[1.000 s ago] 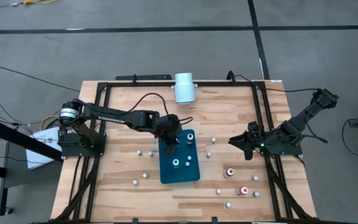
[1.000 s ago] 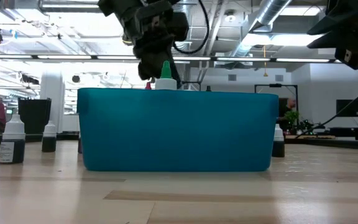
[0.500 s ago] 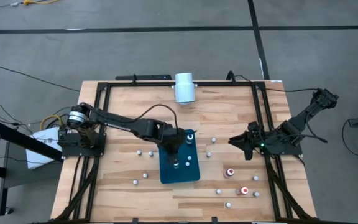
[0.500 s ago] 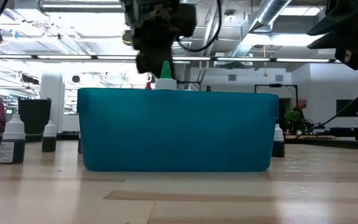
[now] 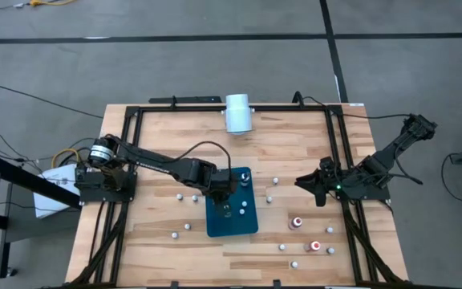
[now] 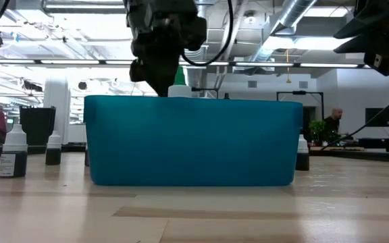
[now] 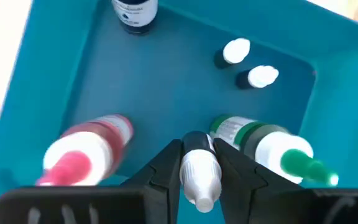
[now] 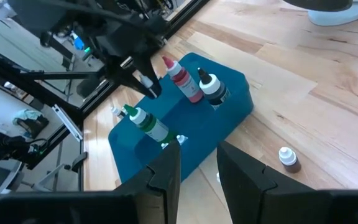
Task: Pick & Place food coloring
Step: Put the left small black food coloring bottle into the blue bin
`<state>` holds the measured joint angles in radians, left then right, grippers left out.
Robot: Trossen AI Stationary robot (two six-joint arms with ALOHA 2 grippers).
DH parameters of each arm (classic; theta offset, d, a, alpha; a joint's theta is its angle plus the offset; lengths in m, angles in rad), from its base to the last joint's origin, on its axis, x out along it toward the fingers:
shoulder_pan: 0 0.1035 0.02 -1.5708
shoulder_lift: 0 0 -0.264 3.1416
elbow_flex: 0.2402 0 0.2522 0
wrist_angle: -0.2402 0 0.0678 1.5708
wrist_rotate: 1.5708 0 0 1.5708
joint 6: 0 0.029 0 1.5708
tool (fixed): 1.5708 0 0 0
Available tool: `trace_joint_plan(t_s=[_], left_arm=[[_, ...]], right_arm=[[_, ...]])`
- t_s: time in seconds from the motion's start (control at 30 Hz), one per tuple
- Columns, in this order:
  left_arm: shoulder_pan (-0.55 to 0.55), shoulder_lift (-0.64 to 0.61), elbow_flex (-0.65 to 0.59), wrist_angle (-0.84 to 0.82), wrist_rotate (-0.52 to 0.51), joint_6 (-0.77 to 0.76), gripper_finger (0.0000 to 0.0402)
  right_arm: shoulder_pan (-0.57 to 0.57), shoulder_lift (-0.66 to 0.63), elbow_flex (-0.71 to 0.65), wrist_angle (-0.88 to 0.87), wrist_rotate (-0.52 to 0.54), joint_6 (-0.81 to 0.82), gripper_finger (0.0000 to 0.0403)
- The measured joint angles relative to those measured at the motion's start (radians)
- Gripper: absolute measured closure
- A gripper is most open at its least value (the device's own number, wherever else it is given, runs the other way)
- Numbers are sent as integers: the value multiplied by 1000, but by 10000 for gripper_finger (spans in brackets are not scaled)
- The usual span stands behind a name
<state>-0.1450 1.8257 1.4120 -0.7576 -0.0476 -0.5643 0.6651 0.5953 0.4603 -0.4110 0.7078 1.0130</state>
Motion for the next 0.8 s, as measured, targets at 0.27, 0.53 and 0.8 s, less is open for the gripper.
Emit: trace_joint_plan(t_s=[0.27,0.53,0.8], left_arm=[[-23,3,-1,-88,-72,-146,331],[-29,11,-14,-90,-69,-234,331],[-35,11,-92,-1,-45,-333,331]], right_arm=[[0,0,0,-2,-2,-2,308],[0,0,0,-4,-2,-3,308],[1,0,0,-4,-3,-3,308]])
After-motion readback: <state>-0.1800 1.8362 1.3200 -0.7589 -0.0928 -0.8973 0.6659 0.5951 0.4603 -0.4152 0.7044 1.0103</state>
